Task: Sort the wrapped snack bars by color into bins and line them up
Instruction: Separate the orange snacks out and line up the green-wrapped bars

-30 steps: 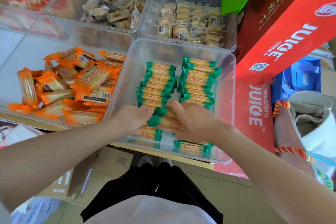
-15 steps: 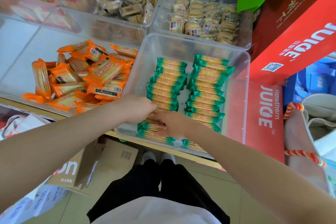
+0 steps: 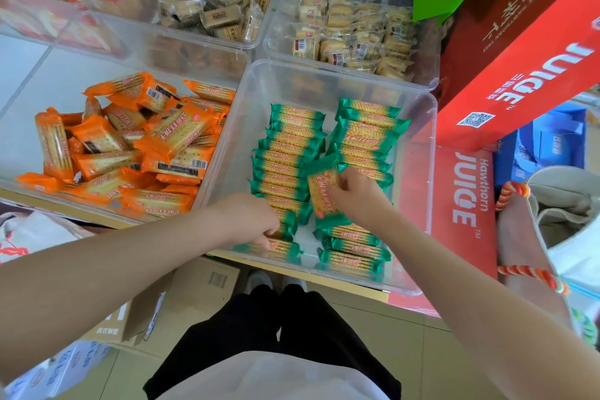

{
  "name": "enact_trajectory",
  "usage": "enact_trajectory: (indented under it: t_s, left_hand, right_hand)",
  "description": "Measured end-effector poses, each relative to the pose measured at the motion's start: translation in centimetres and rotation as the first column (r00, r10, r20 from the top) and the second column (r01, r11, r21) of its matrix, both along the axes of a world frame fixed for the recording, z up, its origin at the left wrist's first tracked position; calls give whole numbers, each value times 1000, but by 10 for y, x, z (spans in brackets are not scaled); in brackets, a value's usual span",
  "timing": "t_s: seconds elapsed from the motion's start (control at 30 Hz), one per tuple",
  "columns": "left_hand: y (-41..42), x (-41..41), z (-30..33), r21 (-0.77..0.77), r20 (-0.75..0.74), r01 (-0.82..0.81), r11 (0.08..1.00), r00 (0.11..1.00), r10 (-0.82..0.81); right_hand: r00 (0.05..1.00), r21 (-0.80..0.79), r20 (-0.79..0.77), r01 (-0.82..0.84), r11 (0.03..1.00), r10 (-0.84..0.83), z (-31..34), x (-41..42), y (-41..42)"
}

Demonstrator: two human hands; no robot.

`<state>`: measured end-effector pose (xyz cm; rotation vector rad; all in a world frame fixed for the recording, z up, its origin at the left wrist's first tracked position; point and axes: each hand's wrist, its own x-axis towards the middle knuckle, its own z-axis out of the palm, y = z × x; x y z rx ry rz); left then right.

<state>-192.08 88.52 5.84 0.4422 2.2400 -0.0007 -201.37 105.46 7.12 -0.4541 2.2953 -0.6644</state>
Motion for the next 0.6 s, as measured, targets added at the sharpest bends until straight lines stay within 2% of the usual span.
enact_trajectory:
  t_s: [0.07, 0.17, 0.27, 0.4, 0.5, 0.53, 0.6]
  left_hand:
    - [4, -5, 0, -95, 3, 69, 993, 998, -69]
    - [4, -4, -2, -207, -52, 93, 974, 993, -106]
    - [-1, -2, -6, -231, -95, 54, 972, 992, -78]
    - [-1, 4, -13, -182, -334, -80, 980, 943, 15]
    - [-4, 8, -14, -181, -516, -123, 976, 857, 12]
    - [-5, 7, -14, -178, -529, -137, 974, 848, 22]
    - [-5, 6, -17, -178, -388, -153, 972, 919, 73]
  right_hand:
    - [980, -55, 152, 140, 989, -130, -3, 3, -6]
    - [882, -93, 371, 346, 933, -290, -5, 6, -16]
    - [840, -51, 433, 387, 921, -329, -7, 11, -23]
    - [782, -43, 493, 460, 887, -381, -13, 19, -36]
    - [767, -27, 494, 483, 875, -408, -21, 21, -47]
    - [759, -24, 506, 486, 873, -409, -21, 21, -51]
    - [751, -36, 544, 467, 884, -375, -22, 20, -54]
